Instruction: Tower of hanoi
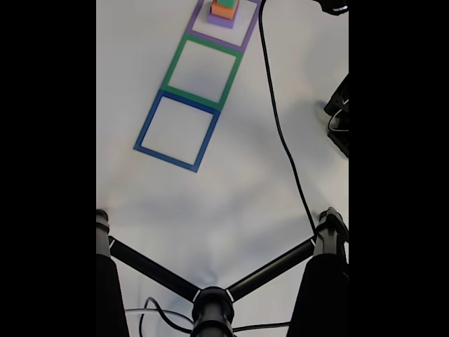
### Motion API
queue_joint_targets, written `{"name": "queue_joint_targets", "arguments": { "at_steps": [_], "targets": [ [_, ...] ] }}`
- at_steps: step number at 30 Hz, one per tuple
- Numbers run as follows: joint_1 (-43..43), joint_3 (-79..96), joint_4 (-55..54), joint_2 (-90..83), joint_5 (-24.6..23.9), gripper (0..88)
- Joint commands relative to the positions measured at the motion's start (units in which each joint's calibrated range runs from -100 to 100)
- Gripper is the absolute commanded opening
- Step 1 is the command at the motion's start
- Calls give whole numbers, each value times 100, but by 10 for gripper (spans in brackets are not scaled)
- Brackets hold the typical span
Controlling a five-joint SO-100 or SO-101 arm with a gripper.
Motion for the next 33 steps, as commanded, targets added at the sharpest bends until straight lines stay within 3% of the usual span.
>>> {"name": "queue_joint_targets", "arguments": {
  "at_steps": [1,3,7,12,19,33],
  "targets": [
    [274,248,-27,-305,724,43],
    [388,812,-439,-562,908,90],
    [693,1929,-1224,-954,1901,209],
    [1082,3065,-2398,-1083,1937,255],
    [1410,4746,-5012,-914,1937,287],
    [1372,5873,-9051,1305,1937,288]
  ]
}}
